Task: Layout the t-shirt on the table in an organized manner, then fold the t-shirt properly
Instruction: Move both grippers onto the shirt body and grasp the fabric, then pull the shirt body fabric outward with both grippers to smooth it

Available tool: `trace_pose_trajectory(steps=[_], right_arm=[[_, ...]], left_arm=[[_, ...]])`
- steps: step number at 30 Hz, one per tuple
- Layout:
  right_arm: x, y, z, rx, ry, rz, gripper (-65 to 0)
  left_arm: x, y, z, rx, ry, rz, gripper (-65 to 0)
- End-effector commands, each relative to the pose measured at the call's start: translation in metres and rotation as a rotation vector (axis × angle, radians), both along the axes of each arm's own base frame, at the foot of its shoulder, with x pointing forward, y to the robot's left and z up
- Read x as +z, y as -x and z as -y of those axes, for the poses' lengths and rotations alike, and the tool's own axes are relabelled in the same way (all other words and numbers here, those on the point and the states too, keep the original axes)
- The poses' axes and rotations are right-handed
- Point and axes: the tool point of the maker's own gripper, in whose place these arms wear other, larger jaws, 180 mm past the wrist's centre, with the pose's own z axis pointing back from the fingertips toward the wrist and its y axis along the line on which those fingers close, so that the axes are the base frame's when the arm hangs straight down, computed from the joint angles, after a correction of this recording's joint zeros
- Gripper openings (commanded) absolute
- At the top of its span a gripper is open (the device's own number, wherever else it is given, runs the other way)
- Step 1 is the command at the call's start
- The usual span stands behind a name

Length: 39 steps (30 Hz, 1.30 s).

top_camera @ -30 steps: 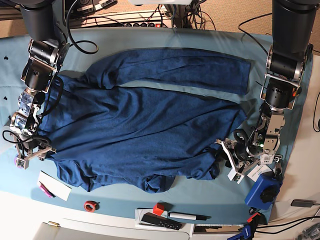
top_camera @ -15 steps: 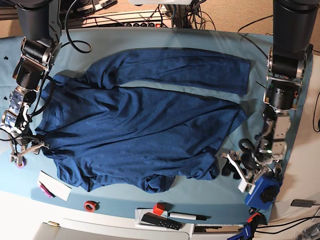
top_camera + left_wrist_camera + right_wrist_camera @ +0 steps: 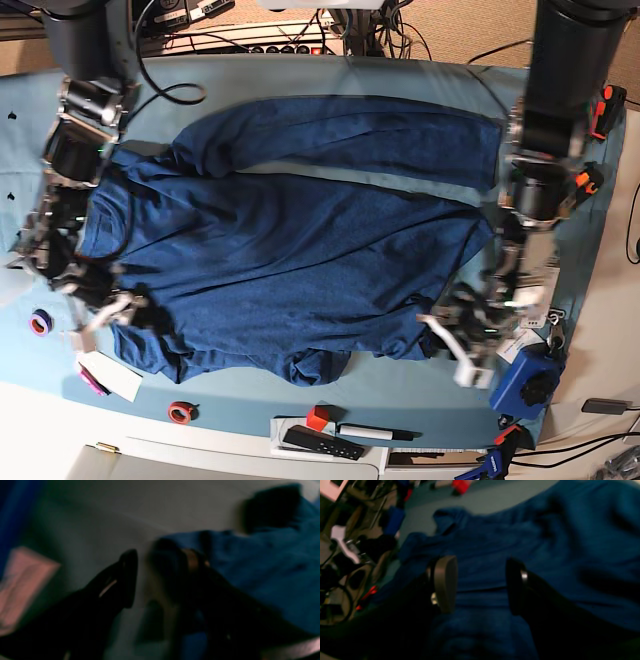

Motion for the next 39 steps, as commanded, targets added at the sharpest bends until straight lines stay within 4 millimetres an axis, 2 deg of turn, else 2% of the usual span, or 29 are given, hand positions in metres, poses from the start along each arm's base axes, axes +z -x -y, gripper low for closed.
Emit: trace_pose_trajectory(steps=[1,5,12,15,21,24,34,39], right_arm=[[0.026,-0.012,0.000,-0.007,-0.021,0.082,-34.1],[0.015,-0.009,-0.018,0.011,-0.056,0.063,-34.1],[-0.001,-0.001,-0.025,0.019,-0.066,0.028,-34.1],[-0.012,0.006,-0.025,0.021,-0.062,0.001,-34.1],[-0.056,0.035,-0.033,0.044,-0.035,-0.105,-37.6],[-0.069,0.046,-0.031,0.038,-0.031,-0.131,-37.6],[-0.074,0.051,-0.030,0.037,-0.025,-0.148,-37.6],[-0.074,0.051,-0.030,0.037,-0.025,-0.148,-37.6]], left_arm=[[0.029,-0.017,0.003,-0.001,0.008,0.081,-41.2],[0.020,-0.019,0.022,0.004,0.002,0.070,-41.9],[0.007,-0.024,0.016,0.048,-0.005,0.044,-41.9],[0.012,-0.027,0.019,0.048,0.010,0.060,-41.9],[0.035,-0.040,0.027,0.038,0.022,0.105,-41.9],[0.038,-0.043,0.029,0.048,0.000,0.113,-41.9],[0.006,-0.033,0.021,0.086,-0.070,0.053,-42.2],[-0.006,-0.026,0.023,0.075,-0.058,0.040,-45.6]])
